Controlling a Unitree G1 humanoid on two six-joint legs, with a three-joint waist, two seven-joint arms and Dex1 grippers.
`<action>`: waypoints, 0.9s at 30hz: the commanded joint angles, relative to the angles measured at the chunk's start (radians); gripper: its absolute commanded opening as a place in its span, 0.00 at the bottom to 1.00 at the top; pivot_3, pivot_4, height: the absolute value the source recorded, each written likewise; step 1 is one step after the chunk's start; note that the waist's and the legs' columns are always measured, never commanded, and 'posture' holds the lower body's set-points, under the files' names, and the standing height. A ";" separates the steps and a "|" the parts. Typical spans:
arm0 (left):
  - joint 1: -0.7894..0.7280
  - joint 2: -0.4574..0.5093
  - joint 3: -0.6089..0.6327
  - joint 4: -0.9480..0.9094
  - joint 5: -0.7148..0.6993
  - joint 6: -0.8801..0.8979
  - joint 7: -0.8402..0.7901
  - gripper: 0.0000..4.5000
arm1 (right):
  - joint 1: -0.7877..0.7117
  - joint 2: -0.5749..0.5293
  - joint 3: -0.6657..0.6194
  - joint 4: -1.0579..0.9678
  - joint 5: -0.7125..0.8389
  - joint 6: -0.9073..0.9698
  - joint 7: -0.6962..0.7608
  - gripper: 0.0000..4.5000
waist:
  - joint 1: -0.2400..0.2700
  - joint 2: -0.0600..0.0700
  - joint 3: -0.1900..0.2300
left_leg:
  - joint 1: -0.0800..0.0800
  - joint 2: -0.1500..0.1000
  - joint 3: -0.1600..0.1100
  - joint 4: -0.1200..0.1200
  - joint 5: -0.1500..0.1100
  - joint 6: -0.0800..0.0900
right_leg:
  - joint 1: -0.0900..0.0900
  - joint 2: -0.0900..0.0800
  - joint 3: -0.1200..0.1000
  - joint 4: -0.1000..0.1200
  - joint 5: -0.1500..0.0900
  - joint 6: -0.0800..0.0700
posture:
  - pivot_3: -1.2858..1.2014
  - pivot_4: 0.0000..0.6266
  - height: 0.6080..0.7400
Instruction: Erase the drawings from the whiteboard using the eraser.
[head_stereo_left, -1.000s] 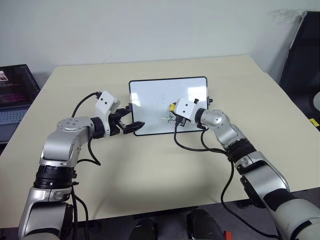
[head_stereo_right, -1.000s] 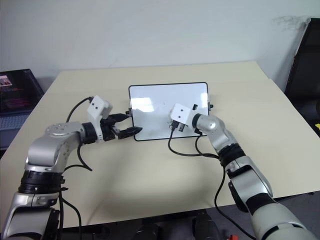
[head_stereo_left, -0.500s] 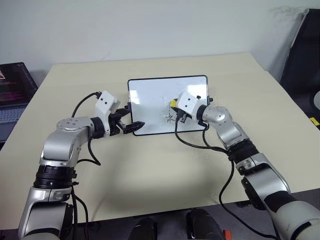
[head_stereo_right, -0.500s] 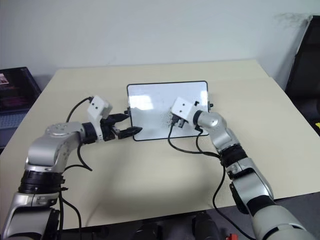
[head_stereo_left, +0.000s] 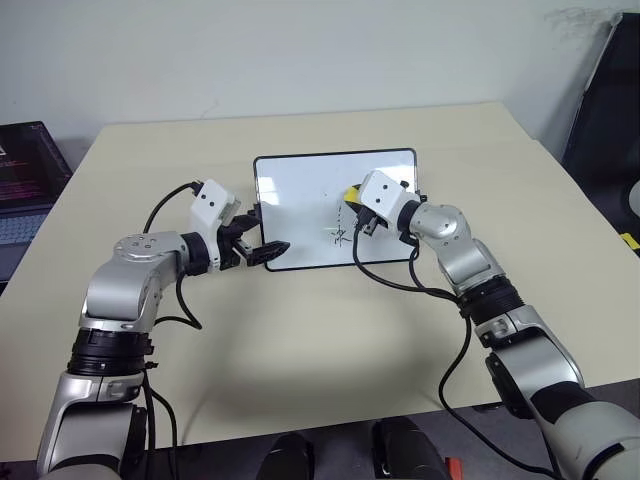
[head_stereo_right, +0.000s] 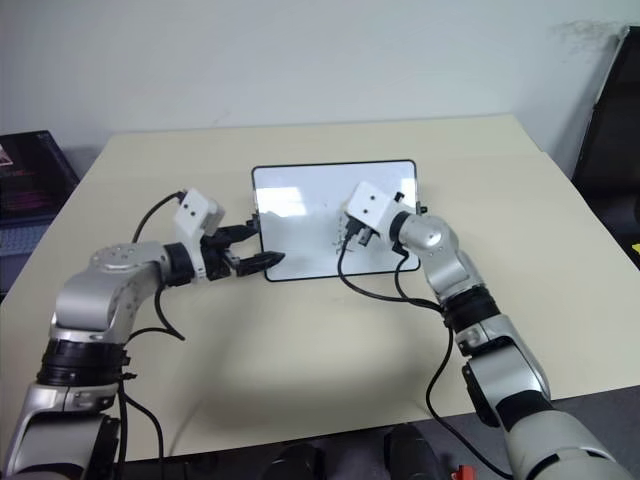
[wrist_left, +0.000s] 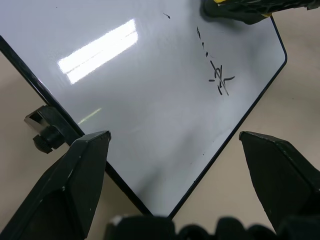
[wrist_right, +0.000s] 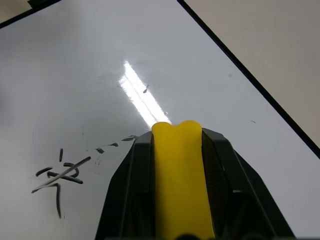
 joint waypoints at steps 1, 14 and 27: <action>-0.036 -0.004 0.024 -0.008 -0.003 -0.036 0.014 1.00 | -0.022 -0.015 -0.014 0.005 -0.010 -0.032 -0.029 0.21 | 0.000 0.000 0.000 | 0.000 0.000 0.000 0.000 0.000 0.000 | 0.000 0.000 0.000 0.000 0.000 0.000 | 0.52 0.24 1.00; -0.081 -0.001 -0.009 0.059 0.013 -0.072 -0.034 1.00 | -0.049 0.053 0.010 0.125 -0.035 -0.074 -0.107 0.21 | -0.004 0.000 0.000 | 0.003 0.001 0.002 0.001 -0.001 0.001 | 0.001 0.001 0.001 0.003 0.001 -0.002 | 0.52 0.24 1.00; -0.074 0.003 0.003 0.073 0.016 -0.083 -0.031 1.00 | -0.025 0.067 0.075 0.203 -0.091 -0.011 -0.040 0.21 | -0.004 0.000 0.000 | 0.003 0.002 0.001 0.001 0.000 0.000 | 0.001 0.002 0.001 0.003 0.002 -0.003 | 0.52 0.24 1.00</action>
